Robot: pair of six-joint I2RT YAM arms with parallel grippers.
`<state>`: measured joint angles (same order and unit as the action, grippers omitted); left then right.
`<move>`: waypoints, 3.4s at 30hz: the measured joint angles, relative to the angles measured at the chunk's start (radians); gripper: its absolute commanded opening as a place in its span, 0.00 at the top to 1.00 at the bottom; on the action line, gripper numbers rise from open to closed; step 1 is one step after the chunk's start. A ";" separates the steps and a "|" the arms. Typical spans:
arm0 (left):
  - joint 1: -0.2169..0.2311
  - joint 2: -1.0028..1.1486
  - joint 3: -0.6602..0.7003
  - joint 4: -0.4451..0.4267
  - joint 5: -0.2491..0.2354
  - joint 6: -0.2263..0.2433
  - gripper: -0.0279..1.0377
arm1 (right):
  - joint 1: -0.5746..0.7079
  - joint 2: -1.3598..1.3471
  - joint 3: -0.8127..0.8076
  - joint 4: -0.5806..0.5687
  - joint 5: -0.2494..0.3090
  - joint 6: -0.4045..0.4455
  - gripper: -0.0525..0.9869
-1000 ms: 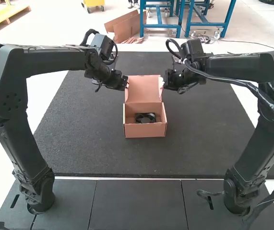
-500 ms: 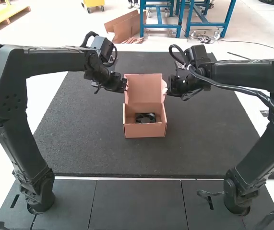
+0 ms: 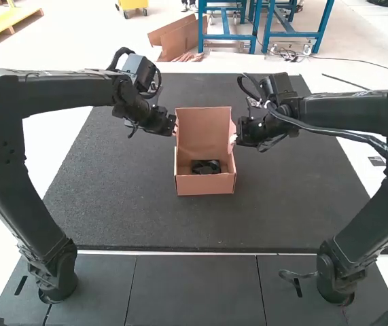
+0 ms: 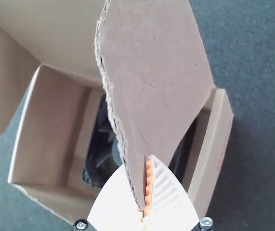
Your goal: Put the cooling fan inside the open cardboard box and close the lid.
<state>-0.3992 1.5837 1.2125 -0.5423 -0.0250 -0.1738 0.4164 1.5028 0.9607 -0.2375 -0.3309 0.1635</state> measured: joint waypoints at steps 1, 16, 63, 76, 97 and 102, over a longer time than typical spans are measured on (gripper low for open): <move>0.000 -0.001 -0.004 0.000 0.000 0.000 0.07 | 0.003 0.000 -0.004 0.000 0.002 0.000 0.96; 0.000 -0.034 -0.047 -0.001 0.023 0.000 0.07 | 0.014 -0.019 -0.061 0.008 0.024 -0.002 0.96; -0.059 -0.072 -0.175 -0.053 0.179 -0.028 0.07 | 0.040 -0.032 -0.158 0.018 0.039 -0.002 0.96; -0.059 -0.170 -0.196 -0.225 0.166 0.047 0.07 | 0.040 -0.031 -0.158 0.002 0.070 -0.034 0.94; 0.029 -0.195 -0.121 -0.157 -0.003 0.103 0.07 | 0.040 -0.032 -0.010 -0.223 0.105 -0.089 0.07; 0.052 -0.169 -0.075 -0.082 -0.050 0.103 0.07 | 0.039 -0.060 0.007 -0.248 0.116 -0.112 0.08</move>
<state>-0.3470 1.4147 1.1374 -0.6247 -0.0750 -0.0708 0.4557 1.4425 0.9676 -0.4850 -0.2146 0.0513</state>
